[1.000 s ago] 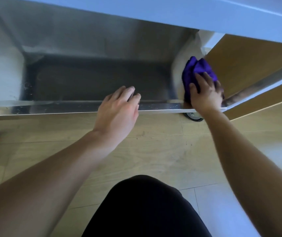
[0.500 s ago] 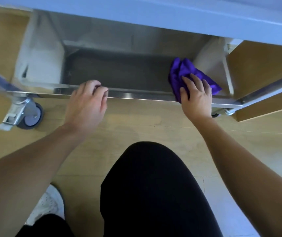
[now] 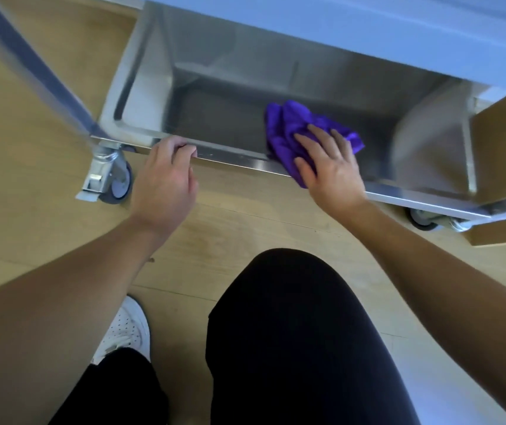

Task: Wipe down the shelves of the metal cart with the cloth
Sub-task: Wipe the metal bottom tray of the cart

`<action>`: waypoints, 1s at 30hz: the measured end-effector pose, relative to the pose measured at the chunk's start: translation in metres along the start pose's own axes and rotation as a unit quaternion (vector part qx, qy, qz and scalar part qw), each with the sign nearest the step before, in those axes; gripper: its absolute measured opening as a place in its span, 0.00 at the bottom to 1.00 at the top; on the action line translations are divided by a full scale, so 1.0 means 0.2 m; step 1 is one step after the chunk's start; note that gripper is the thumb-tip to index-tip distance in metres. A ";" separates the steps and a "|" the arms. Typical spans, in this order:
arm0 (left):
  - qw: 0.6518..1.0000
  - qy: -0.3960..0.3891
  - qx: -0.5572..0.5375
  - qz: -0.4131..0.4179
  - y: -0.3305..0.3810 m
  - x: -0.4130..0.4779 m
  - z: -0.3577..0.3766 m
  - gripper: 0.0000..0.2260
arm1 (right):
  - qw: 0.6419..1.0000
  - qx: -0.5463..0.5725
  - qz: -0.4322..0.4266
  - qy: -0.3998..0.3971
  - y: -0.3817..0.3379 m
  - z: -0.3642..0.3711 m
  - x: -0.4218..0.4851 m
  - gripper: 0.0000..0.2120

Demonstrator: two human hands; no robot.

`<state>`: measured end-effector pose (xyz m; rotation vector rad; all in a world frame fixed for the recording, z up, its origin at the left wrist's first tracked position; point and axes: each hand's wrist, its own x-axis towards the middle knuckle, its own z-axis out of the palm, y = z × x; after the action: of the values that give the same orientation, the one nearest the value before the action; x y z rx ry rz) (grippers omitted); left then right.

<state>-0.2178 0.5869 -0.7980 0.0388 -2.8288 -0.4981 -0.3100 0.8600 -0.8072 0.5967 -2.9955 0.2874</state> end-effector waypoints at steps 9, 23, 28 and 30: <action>1.000 -0.024 -0.005 -0.019 -0.10 -0.02 -0.04 0.19 | 0.993 -0.048 -0.091 -0.053 -0.46 0.06 0.10 0.25; 0.987 0.003 0.027 -0.158 -0.43 -0.17 -0.15 0.16 | 0.990 -0.040 -0.125 -0.047 -1.08 0.21 0.39 0.24; 0.984 0.009 0.022 -0.179 -0.46 -0.15 -0.18 0.12 | 0.991 -0.040 -0.118 -0.046 -1.35 0.28 0.50 0.25; 0.984 0.010 0.023 -0.177 -0.46 -0.13 -0.18 0.13 | 0.992 -0.041 -0.113 -0.042 -1.42 0.30 0.53 0.26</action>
<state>-0.1846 0.4909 -0.8029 0.5596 -2.8215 -0.5014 -0.3009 0.5509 -0.8075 0.9510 -2.9619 0.1255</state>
